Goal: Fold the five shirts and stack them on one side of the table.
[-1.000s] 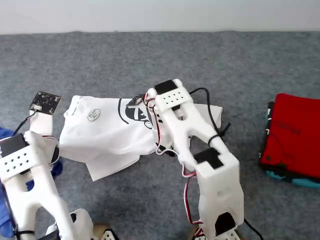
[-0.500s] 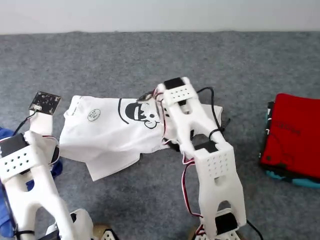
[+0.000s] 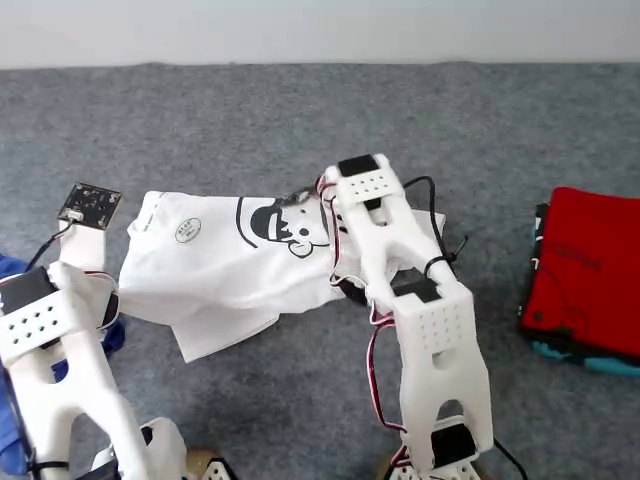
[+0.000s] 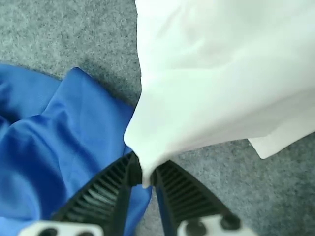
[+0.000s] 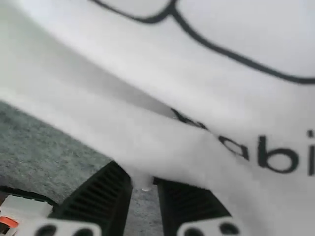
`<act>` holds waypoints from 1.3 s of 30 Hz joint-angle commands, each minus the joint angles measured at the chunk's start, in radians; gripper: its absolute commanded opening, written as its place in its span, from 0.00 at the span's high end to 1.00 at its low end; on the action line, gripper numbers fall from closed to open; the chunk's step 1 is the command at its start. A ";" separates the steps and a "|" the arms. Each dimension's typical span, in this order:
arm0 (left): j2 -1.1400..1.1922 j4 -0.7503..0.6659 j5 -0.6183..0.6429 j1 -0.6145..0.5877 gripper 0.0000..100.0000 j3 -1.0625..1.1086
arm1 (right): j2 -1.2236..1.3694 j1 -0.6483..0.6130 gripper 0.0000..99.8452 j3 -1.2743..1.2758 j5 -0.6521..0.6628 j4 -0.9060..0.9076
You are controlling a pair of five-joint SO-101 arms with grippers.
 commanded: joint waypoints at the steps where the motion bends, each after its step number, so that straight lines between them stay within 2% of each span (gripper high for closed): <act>1: -0.011 0.025 0.006 -0.006 0.99 -0.070 | -0.209 0.025 0.99 -0.018 0.052 0.042; 3: -0.011 0.072 0.026 0.000 0.99 -0.134 | -0.317 0.044 0.99 -0.018 0.068 0.041; 9: -0.009 0.158 0.195 0.008 0.99 -0.397 | -0.644 0.110 0.99 -0.023 0.081 0.038; 14: -0.009 0.224 0.299 0.110 0.99 -0.657 | -0.883 0.159 0.99 -0.025 0.175 0.013; 19: -0.008 0.189 0.370 0.222 0.99 -0.937 | -1.087 0.255 0.99 -0.025 0.227 -0.128; 23: -0.008 0.080 0.368 0.256 0.99 -1.127 | -1.224 0.338 0.99 -0.025 0.259 -0.282; 28: -0.008 -0.009 0.368 0.256 0.99 -1.345 | -1.353 0.406 0.99 -0.025 0.290 -0.366; 32: -0.009 -0.008 0.359 0.252 0.99 -1.537 | -1.451 0.495 0.99 -0.025 0.290 -0.395; 37: -0.009 0.092 0.196 0.255 0.99 -1.773 | -1.558 0.638 0.99 -0.025 0.293 -0.377; 39: -0.009 0.155 0.161 0.256 0.99 -1.853 | -1.596 0.671 0.99 -0.025 0.333 -0.343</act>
